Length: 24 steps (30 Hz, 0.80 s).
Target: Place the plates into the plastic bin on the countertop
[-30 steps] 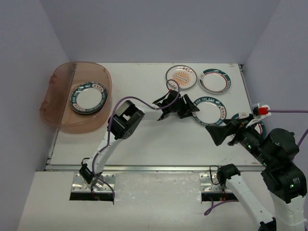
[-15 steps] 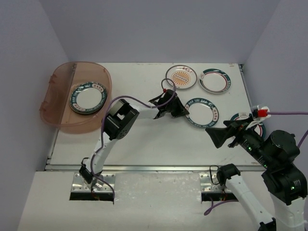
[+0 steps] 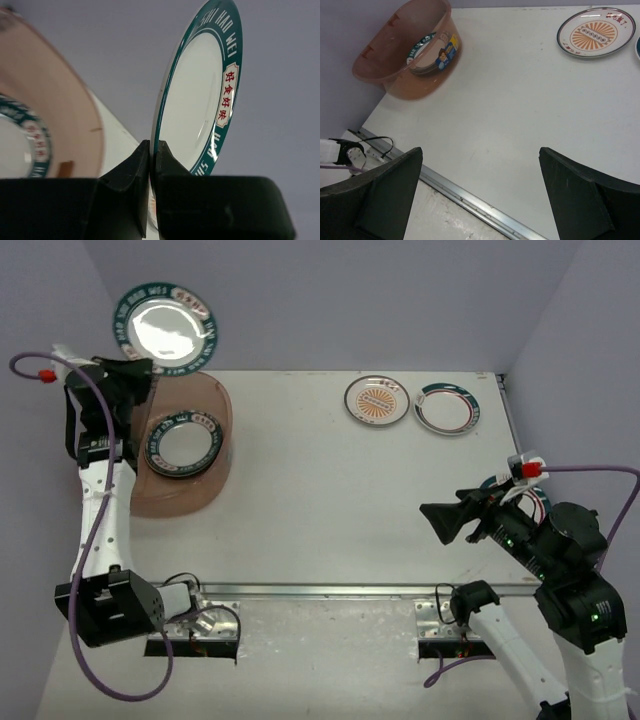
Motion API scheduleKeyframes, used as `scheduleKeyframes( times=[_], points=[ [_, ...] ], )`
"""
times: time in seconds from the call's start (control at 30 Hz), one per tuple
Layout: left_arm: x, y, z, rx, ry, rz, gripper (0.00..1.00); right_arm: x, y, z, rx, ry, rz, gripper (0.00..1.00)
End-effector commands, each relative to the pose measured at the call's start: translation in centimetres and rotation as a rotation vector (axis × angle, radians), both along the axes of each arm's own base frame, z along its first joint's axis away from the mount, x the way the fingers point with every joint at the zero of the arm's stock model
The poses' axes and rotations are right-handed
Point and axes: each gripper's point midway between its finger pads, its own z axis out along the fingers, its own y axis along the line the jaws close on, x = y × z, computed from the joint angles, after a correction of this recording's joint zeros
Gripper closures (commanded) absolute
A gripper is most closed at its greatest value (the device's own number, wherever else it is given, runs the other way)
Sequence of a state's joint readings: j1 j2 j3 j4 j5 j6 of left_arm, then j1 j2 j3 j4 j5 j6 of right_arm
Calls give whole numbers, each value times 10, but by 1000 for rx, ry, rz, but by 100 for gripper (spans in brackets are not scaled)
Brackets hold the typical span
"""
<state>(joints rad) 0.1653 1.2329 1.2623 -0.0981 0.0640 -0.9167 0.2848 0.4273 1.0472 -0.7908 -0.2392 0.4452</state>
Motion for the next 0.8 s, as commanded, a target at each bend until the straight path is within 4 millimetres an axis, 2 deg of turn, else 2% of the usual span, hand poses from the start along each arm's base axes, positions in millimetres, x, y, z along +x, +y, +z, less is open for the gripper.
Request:
scheduleKeyframes(
  times=[0.0,0.03,0.13,0.23,0.3,0.37,0.6,0.67,0.73,0.77],
  points=[
    [-19,58,-90,-123,242,60,100,11,8,6,14,-28,25,1],
    [-21,67,-96,-124,252,66,100,12,8,4,13,-20,26,1],
    [-21,77,-111,-123,284,73,100,14,10,2,13,-14,33,1],
    [-15,86,-141,-139,333,93,100,14,11,1,11,-10,39,1],
    [-8,92,-171,-165,398,105,100,13,11,1,11,-10,38,1],
    [-5,98,-186,-173,435,132,100,12,10,1,5,-12,37,1],
    [-11,112,-205,-168,481,217,100,15,3,-3,-24,-24,3,1],
    [-11,109,-207,-165,471,205,92,15,4,-3,-22,-22,10,1],
    [-13,108,-212,-168,490,200,50,16,6,-3,-19,-18,21,1],
    [-15,108,-213,-168,497,203,33,16,7,-4,-20,-17,21,1]
  ],
)
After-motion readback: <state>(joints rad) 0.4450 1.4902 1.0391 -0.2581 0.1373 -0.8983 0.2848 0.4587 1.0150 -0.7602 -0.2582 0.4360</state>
